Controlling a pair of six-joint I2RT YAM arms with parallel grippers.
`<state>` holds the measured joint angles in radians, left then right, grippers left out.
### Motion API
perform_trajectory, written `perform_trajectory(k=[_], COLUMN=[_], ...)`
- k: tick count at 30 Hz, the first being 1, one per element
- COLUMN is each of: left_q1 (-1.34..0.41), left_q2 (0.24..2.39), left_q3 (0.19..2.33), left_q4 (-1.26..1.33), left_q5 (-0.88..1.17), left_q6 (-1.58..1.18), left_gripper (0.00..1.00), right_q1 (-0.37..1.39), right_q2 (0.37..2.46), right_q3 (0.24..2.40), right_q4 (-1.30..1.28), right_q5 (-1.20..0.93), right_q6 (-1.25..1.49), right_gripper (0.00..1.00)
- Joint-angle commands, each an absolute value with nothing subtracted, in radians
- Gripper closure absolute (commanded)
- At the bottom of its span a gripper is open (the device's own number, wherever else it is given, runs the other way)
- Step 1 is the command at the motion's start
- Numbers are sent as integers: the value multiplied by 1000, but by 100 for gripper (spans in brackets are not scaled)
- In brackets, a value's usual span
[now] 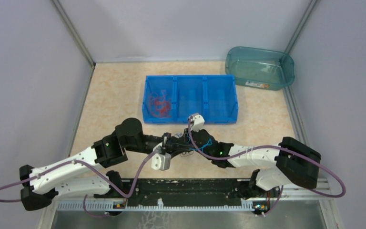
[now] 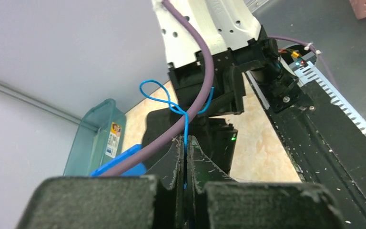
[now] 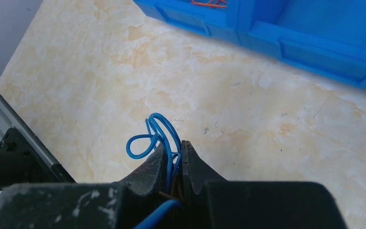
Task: Untangle the cables
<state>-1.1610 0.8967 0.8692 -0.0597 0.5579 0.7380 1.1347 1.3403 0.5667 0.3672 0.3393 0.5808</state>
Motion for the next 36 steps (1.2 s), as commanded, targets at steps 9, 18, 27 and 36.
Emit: perform_trajectory(k=[9, 18, 27, 36], left_q1=[-1142, -1082, -1081, -1081], left_q2=[811, 825, 928, 920], left_q3=[983, 1037, 1215, 1253], left_q4=[-295, -176, -21, -223], left_q5=[280, 23, 22, 206], left_q6=[922, 1063, 974, 882], left_gripper=[99, 99, 99, 99], right_q1=[1070, 1067, 1066, 1066], right_q2=[1162, 1061, 1016, 728], right_q3=[313, 229, 148, 166], right_q4=[747, 706, 849, 784], right_q5=[125, 138, 56, 57], right_q6=[620, 657, 583, 440], right_gripper=[91, 67, 32, 19])
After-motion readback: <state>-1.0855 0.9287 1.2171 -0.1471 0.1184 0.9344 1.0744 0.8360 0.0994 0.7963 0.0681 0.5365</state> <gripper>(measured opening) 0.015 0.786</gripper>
